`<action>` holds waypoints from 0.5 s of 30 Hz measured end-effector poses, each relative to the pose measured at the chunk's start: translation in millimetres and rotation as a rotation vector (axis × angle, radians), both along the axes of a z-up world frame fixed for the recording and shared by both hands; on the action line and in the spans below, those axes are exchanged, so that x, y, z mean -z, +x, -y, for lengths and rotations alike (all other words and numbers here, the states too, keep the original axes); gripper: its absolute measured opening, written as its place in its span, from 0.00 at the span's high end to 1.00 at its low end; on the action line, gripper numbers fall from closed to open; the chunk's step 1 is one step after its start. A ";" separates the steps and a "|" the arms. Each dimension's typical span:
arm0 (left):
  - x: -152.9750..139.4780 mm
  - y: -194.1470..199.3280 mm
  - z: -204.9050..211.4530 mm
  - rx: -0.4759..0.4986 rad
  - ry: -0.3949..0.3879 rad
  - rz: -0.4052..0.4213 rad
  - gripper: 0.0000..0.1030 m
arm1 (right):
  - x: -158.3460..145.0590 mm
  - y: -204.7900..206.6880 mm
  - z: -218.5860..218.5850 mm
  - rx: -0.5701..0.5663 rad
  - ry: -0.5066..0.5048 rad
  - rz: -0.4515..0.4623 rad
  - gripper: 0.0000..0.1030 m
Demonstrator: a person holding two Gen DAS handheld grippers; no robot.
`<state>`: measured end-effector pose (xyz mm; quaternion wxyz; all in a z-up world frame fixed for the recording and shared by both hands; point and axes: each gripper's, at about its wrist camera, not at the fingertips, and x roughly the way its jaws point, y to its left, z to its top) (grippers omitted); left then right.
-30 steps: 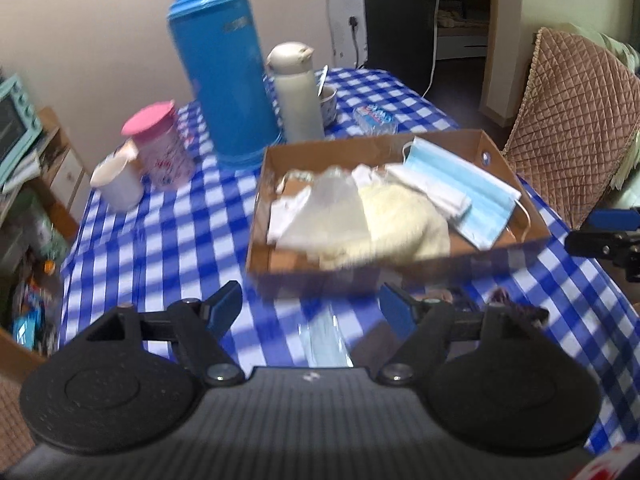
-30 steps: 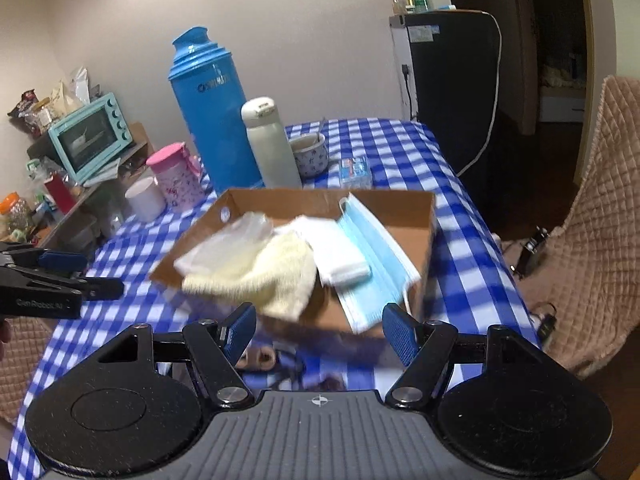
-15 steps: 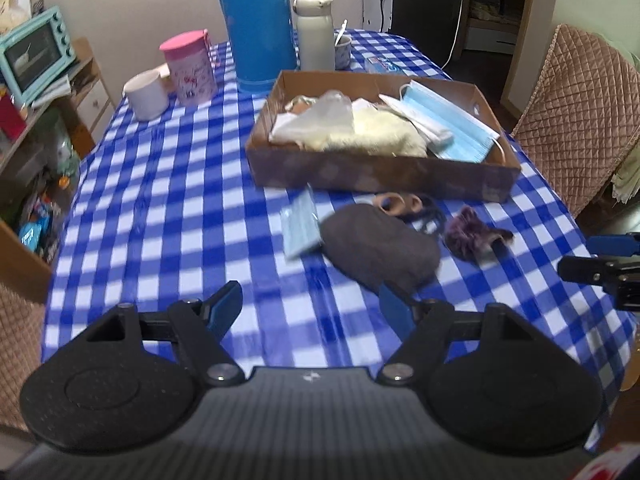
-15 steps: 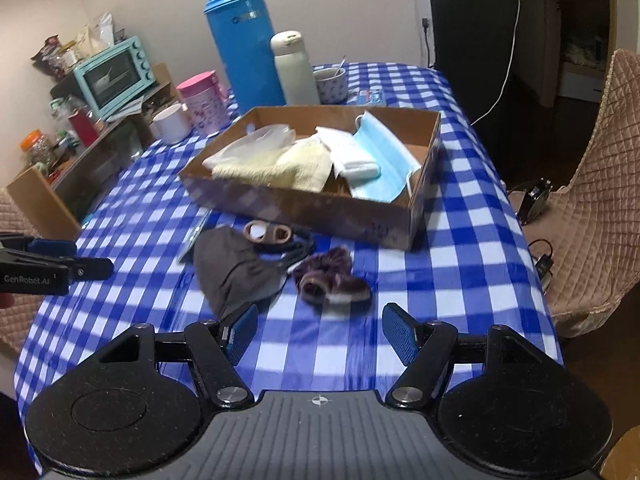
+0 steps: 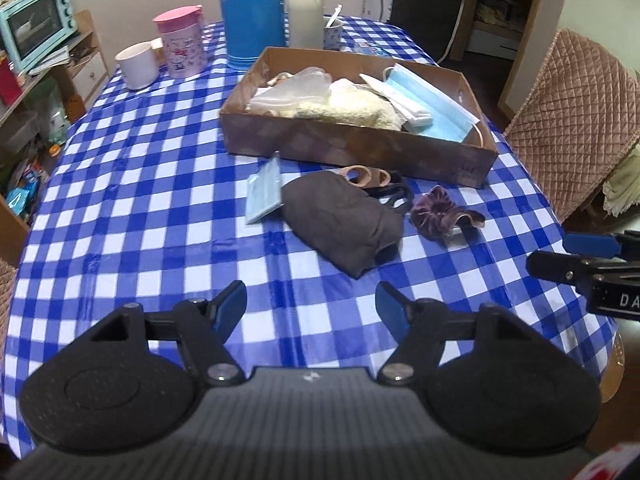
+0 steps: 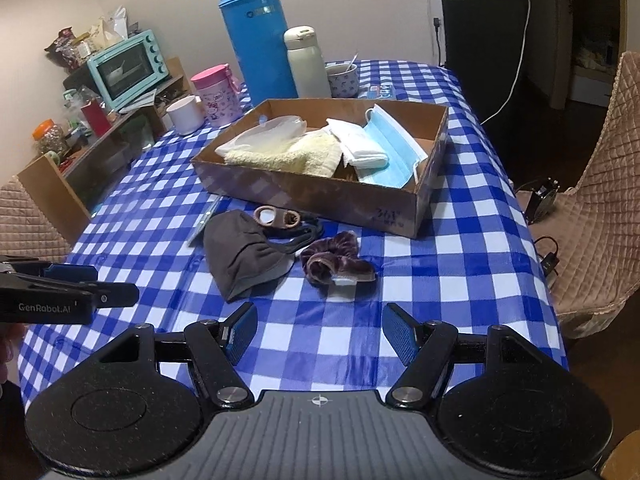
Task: Organize soft objects
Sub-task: 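Move both tools back toward the items left on the table, then grasp the purple scrunchie with the right tool while the left tool grasps the dark gray mask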
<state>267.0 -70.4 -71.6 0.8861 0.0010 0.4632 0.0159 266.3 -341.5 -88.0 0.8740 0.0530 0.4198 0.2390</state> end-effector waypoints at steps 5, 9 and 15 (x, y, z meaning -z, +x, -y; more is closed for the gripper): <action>8.3 19.3 5.1 0.031 -0.003 0.001 0.33 | 8.6 12.7 -4.4 0.022 -0.017 -0.011 0.32; 17.2 33.7 5.2 0.052 -0.010 -0.016 0.33 | 15.0 25.9 -12.7 0.024 -0.027 -0.010 0.32; 25.4 51.8 1.6 0.065 -0.016 -0.018 0.33 | 26.0 48.2 -33.2 -0.007 -0.062 0.015 0.32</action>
